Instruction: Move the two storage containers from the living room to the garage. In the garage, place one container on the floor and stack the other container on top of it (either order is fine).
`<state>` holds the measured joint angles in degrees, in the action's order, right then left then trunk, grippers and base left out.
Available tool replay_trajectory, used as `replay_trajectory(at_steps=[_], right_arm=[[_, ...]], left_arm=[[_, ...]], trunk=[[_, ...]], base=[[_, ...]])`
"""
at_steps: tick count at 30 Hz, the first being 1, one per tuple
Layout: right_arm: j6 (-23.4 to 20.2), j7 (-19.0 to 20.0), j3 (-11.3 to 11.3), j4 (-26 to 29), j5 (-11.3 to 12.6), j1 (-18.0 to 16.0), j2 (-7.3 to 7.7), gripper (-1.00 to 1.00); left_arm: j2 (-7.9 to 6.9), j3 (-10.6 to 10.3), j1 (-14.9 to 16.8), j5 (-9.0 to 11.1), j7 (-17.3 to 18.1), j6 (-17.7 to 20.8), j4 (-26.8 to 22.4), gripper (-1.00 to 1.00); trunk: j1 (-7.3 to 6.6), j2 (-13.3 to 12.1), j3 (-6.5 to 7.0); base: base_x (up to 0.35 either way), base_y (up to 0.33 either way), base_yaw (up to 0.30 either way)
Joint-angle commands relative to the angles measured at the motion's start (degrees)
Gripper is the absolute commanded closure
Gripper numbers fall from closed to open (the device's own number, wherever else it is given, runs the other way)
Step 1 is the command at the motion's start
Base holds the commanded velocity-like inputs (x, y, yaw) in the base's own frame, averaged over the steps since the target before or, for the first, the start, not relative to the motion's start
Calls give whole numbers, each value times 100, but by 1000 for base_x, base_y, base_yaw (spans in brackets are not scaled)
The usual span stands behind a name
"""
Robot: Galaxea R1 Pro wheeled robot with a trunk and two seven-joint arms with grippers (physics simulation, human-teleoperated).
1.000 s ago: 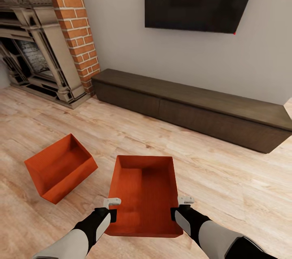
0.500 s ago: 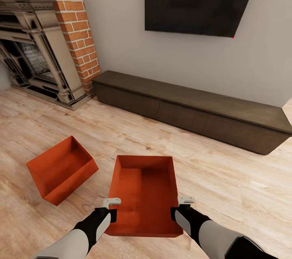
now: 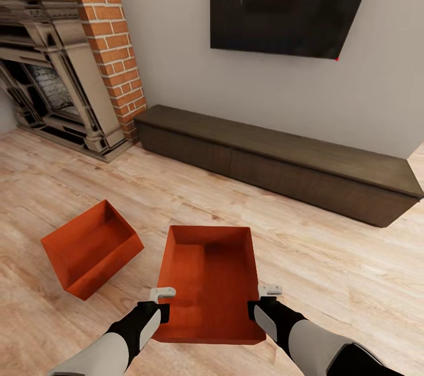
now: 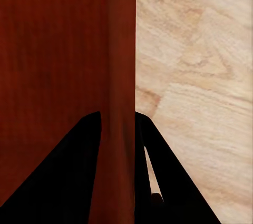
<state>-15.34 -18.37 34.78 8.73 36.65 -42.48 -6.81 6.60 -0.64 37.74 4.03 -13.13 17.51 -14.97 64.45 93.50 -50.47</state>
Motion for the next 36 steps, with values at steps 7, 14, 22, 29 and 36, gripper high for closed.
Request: replay_trajectory(at_steps=[7,14,22,29,36], right_arm=[[242,-52,82,24,-97,-5,5,100],[289,-52,82,24,-97,-5,5,100],[301,-48,82,24,-97,-5,5,100],[303,-35,82,25,-97,-5,5,100],[303,-38,82,27,-97,-5,1,100]], left_arm=[[-18,-24,-4,-34,-128,51,12,100],[-20,-24,-4,-32,-128,51,11,100],[-19,-24,-4,-34,-128,51,11,100],[-18,-24,-4,-34,-128,51,14,100],[-18,-24,-4,-32,-128,51,12,100]], trunk=[[-155,-280,122],[-309,-561,248],[-484,-882,391],[-638,-1163,517],[-792,-1443,643]], base=[[0,0,0],[0,0,0],[0,0,0],[0,0,0],[0,0,0]])
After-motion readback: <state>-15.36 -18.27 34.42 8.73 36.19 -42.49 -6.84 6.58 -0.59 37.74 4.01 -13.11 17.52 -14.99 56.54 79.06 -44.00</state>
